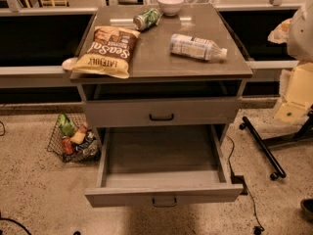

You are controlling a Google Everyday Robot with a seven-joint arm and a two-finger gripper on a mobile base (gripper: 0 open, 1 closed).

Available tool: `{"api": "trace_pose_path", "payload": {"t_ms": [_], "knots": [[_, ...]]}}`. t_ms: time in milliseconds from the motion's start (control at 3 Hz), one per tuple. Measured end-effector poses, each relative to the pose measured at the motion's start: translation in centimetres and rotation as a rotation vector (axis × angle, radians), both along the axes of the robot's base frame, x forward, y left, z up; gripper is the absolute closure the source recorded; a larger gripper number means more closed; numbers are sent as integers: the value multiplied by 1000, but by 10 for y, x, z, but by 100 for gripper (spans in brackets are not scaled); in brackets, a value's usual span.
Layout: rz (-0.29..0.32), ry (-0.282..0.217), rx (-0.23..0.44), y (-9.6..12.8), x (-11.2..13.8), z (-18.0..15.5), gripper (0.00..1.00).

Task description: Place blue plastic bottle into middle drawer

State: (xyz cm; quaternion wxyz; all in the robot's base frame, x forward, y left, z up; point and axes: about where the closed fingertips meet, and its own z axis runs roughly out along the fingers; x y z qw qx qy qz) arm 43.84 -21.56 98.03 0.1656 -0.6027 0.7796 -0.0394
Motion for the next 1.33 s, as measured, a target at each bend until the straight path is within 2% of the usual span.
{"api": "trace_pose_path", "payload": {"t_ms": [333,667,1000,1333], "knots": [[0,0,0,0,0,0,0],[-3,-46,80,-6,44,-9,0],[-6,-120,207,-17,118,-23,0],[-14,-195,366,-26,199,-36,0]]}}
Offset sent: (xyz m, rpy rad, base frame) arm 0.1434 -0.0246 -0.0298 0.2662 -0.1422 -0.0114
